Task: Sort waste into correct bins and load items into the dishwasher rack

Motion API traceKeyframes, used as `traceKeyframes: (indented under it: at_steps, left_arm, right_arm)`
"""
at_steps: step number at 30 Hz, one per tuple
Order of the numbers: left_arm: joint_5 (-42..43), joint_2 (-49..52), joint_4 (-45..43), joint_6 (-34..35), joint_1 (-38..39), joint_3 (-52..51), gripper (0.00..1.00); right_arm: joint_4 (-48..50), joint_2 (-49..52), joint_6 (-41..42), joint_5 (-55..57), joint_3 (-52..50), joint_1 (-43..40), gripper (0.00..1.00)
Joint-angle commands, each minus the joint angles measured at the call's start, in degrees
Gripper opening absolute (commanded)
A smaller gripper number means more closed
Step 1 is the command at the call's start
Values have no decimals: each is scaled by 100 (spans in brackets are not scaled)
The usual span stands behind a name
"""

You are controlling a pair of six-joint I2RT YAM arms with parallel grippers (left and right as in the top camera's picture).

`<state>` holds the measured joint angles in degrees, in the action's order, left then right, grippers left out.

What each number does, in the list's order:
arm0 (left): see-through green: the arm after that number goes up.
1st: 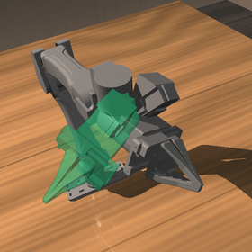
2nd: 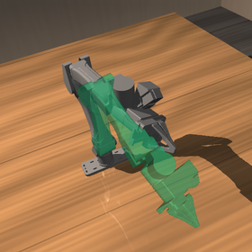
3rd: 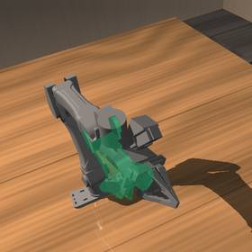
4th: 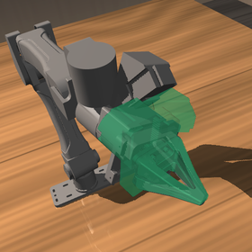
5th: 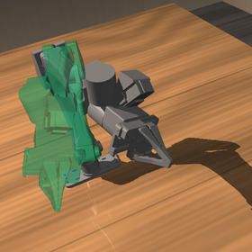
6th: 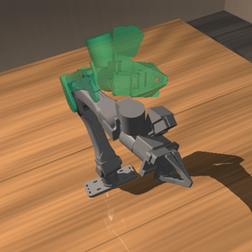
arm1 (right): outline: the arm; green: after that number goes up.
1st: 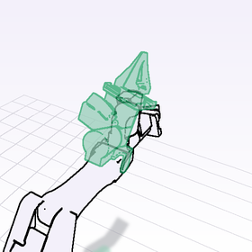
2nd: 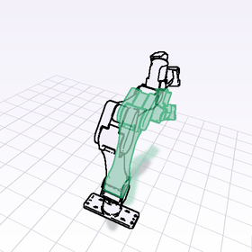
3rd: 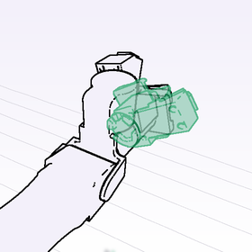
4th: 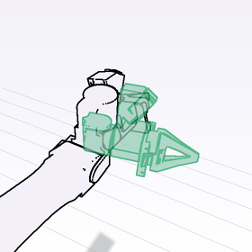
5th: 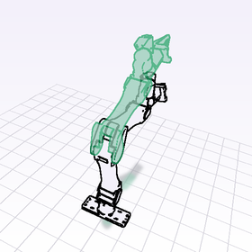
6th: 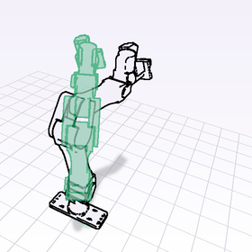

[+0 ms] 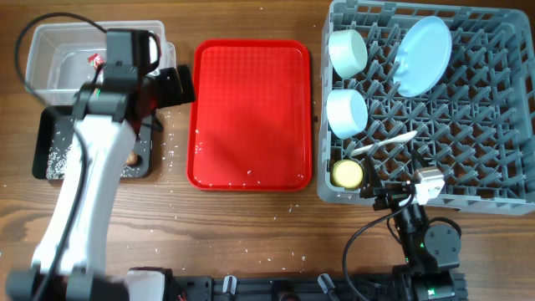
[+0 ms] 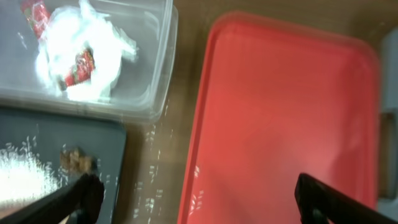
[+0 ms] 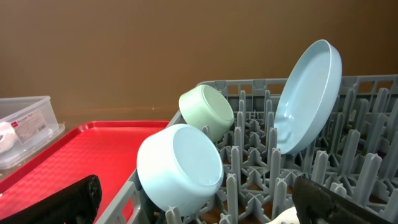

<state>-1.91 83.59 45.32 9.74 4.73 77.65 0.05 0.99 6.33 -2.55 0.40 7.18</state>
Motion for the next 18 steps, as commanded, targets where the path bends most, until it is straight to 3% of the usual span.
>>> traceKeyframes:
  at_steps: [1, 4, 5, 8, 14, 18]
  left_arm:
    - [-50, -1340, -852, -28, 24, -1010, 100]
    - [-52, -2450, -1978, -31, 24, -2326, 100]
    - [-46, -3185, -2706, -28, -44, -3246, 100]
    - [-11, -4603, -3517, -31, -85, -4743, 100]
    - [-11, -7195, -3829, -28, -85, -6483, 100]
    - [-11, -7853, -3980, -28, -85, -6916, 100]
  right_arm:
    - [11, -72, -17, -24, -11, -7, 100]
    - [11, -72, -17, -24, -11, -7, 100]
    - [11, -72, -17, -26, -11, -7, 100]
    - [11, -72, -17, -24, -11, -7, 100]
    - [11, -72, -13, -24, -11, -7, 100]
    - [11, -72, -13, -26, -11, -7, 100]
